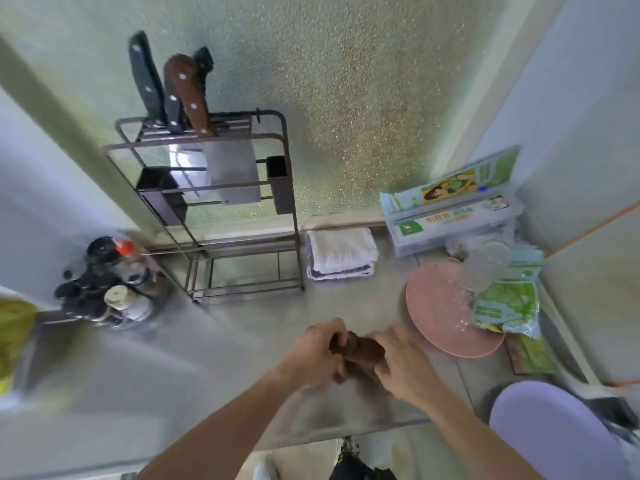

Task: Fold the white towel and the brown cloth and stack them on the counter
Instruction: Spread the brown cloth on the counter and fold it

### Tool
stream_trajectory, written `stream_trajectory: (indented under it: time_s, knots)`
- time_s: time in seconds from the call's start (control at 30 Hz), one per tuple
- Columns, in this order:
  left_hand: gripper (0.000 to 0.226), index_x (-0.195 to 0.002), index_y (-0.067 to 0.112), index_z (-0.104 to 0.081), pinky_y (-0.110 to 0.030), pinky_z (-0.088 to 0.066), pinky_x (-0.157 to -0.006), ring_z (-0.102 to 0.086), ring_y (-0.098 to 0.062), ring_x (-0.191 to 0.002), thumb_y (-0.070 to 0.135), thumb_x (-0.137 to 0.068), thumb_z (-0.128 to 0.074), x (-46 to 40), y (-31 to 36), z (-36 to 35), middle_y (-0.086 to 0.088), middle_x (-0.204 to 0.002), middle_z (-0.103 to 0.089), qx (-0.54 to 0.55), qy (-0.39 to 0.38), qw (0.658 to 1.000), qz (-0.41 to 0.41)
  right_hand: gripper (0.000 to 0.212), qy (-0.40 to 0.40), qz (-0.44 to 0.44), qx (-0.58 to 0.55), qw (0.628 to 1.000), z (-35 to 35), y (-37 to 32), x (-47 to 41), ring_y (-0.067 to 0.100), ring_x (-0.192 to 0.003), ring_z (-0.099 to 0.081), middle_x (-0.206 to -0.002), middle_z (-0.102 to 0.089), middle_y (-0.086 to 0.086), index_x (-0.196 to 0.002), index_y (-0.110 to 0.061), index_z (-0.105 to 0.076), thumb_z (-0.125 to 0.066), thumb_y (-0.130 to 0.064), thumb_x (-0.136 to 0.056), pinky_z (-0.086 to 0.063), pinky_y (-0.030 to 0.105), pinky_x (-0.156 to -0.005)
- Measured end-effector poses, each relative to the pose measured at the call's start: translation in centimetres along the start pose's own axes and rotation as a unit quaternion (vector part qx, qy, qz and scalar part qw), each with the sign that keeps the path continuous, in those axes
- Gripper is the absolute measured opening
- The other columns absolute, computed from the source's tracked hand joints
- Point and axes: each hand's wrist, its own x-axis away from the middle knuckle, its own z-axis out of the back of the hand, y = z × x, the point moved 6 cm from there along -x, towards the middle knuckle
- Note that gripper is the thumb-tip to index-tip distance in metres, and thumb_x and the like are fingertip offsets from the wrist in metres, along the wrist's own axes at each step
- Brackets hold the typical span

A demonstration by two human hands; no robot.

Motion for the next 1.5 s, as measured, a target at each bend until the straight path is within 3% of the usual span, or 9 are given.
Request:
stream_trajectory:
  time_s: [0.2, 0.37, 0.6, 0.77, 0.93, 1.17, 1.23, 1.4, 1.5]
  knots:
    - [0.027, -0.087, 0.028, -0.051, -0.034, -0.050, -0.067, -0.060, -0.023, -0.075, 0.028, -0.061, -0.060, 8.5, -0.6, 10.2, 0.008, -0.080, -0.063, 0.005, 0.073, 0.996, -0.043, 0.057, -0.010, 0.067, -0.145, 0.987, 0.9, -14.0, -0.8, 0.005, -0.125, -0.050, -0.134, -0.055, -0.015, -0.125, -0.037, -0.055, -0.074, -0.035, -0.071, -0.039, 0.033, -0.111]
    - [0.021, -0.099, 0.027, -0.053, -0.007, -0.046, -0.058, -0.063, -0.007, -0.076, 0.019, -0.086, -0.068, 14.0, -2.5, 18.4, 0.010, -0.086, -0.066, 0.049, 0.193, 0.980, 0.012, 0.073, 0.082, 0.142, -0.159, 0.973, 1.7, -24.4, 0.9, 0.004, -0.121, -0.049, -0.134, -0.048, -0.017, -0.133, -0.039, -0.039, -0.076, -0.051, -0.070, -0.041, 0.025, -0.104]
    - [0.008, -0.100, 0.022, -0.057, -0.023, -0.044, -0.037, -0.056, -0.013, -0.059, 0.020, -0.094, -0.061, 19.4, -4.2, 25.1, -0.005, -0.085, -0.064, 0.166, 0.275, 0.945, 0.066, 0.070, 0.108, 0.236, -0.103, 0.960, 0.7, -34.0, 3.5, 0.004, -0.099, -0.056, -0.113, -0.050, -0.012, -0.117, -0.032, -0.045, -0.081, -0.060, -0.064, -0.050, 0.020, -0.084]
    - [0.016, -0.101, 0.023, -0.069, -0.037, -0.059, -0.074, -0.066, -0.016, -0.084, 0.028, -0.087, -0.073, 21.6, -4.9, 27.1, -0.001, -0.097, -0.071, 0.252, 0.256, 0.929, 0.084, 0.027, 0.111, 0.219, -0.100, 0.964, 1.3, -36.2, 2.7, 0.002, -0.090, -0.065, -0.099, -0.069, -0.012, -0.104, -0.030, -0.056, -0.072, -0.022, -0.083, -0.056, 0.031, -0.083]
    - [0.055, -0.116, 0.025, -0.067, -0.025, -0.056, -0.067, -0.072, -0.019, -0.089, 0.003, -0.069, -0.086, 23.3, -4.4, 27.5, -0.008, -0.107, -0.075, 0.326, 0.155, 0.932, 0.011, 0.025, 0.130, 0.166, -0.208, 0.955, 3.4, -36.8, 1.6, -0.005, -0.092, -0.067, -0.094, -0.073, -0.012, -0.091, -0.028, -0.058, -0.065, -0.004, -0.089, -0.050, 0.014, -0.082]
    - [0.027, -0.102, 0.022, -0.076, -0.044, -0.062, -0.082, -0.074, -0.020, -0.086, 0.003, -0.084, -0.073, 23.1, -4.3, 28.4, -0.002, -0.093, -0.079, 0.265, 0.221, 0.938, 0.012, 0.012, 0.123, 0.194, -0.151, 0.962, 5.0, -38.5, 2.4, -0.003, -0.093, -0.059, -0.100, -0.066, -0.014, -0.095, -0.029, -0.068, -0.070, -0.025, -0.084, -0.044, 0.018, -0.081]
    - [0.022, -0.103, 0.019, -0.077, -0.038, -0.061, -0.086, -0.074, -0.022, -0.090, 0.007, -0.085, -0.074, 22.9, -3.9, 28.5, -0.005, -0.095, -0.079, 0.295, 0.200, 0.934, 0.013, 0.038, 0.095, 0.219, -0.068, 0.969, 4.5, -38.8, 2.7, 0.002, -0.096, -0.057, -0.106, -0.058, -0.012, -0.106, -0.029, -0.061, -0.076, -0.043, -0.073, -0.047, 0.022, -0.084]
    - [0.047, -0.112, 0.016, -0.074, -0.036, -0.055, -0.097, -0.072, -0.020, -0.104, 0.003, -0.067, -0.084, 22.5, -2.6, 28.0, -0.005, -0.106, -0.078, 0.277, 0.119, 0.953, -0.034, 0.016, 0.159, 0.247, -0.011, 0.956, 5.2, -38.7, 2.6, 0.014, -0.092, -0.061, -0.101, -0.061, -0.007, -0.103, -0.022, -0.066, -0.063, -0.020, -0.087, -0.052, 0.036, -0.083]
    - [0.047, -0.111, 0.025, -0.071, -0.029, -0.054, -0.093, -0.070, -0.011, -0.097, 0.006, -0.069, -0.076, 22.6, -2.7, 29.0, 0.007, -0.099, -0.075, 0.101, 0.225, 0.969, -0.018, 0.011, 0.196, 0.245, -0.025, 0.949, 6.2, -38.5, 2.6, 0.010, -0.087, -0.061, -0.098, -0.061, -0.007, -0.099, -0.019, -0.069, -0.060, -0.018, -0.092, -0.049, 0.025, -0.080]
